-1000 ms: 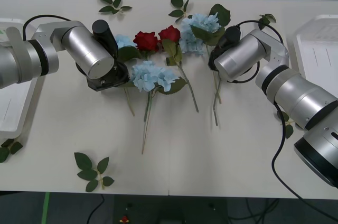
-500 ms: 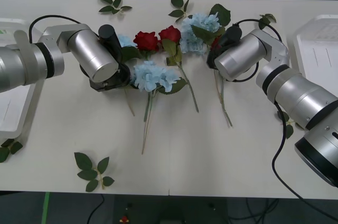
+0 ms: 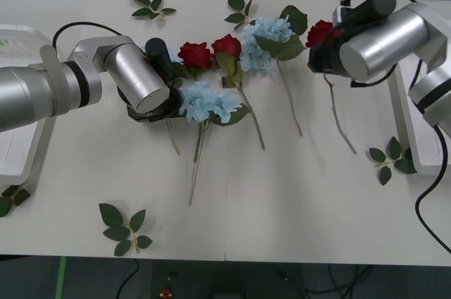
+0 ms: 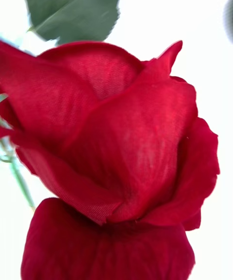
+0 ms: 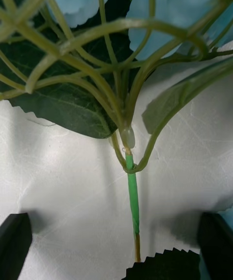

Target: Place the red flowers into the right box and the blue flowers into the left box. If a person shows an open palm, hand one flower to the person first, then continue sorting.

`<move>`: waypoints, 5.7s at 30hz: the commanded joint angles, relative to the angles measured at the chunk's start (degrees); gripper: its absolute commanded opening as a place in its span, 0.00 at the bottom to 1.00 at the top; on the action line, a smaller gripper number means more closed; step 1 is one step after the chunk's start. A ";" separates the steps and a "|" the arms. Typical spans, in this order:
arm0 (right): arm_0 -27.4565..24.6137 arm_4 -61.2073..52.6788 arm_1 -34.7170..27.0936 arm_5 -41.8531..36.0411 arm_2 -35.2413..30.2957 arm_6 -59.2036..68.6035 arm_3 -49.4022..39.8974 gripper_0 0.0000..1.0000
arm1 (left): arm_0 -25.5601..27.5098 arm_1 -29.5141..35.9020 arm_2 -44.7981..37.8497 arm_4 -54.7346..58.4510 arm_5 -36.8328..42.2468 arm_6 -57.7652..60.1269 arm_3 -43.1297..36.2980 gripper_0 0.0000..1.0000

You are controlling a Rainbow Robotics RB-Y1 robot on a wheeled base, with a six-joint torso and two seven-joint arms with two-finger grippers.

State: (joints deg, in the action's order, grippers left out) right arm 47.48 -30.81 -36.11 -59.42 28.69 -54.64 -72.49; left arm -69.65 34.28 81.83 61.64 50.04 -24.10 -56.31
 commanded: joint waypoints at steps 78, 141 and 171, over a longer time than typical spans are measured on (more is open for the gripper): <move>-16.01 1.54 -17.68 2.29 -16.91 -19.37 -15.04 1.00 | 51.36 25.48 -102.14 -3.98 22.91 -77.59 -29.56 0.00; 7.98 -2.15 17.65 25.67 1.11 -33.78 27.05 0.06 | 34.75 25.48 -97.92 -6.88 27.39 -78.91 -22.88 1.00; 7.72 -3.29 15.90 26.99 0.14 -32.55 25.65 0.00 | 6.72 25.48 -47.91 6.56 18.86 -22.22 -29.20 1.00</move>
State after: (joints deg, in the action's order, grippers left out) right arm 52.53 -33.28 -19.53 -33.08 29.45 -89.22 -45.08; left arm -59.05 57.89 31.80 69.80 70.23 -47.49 -82.26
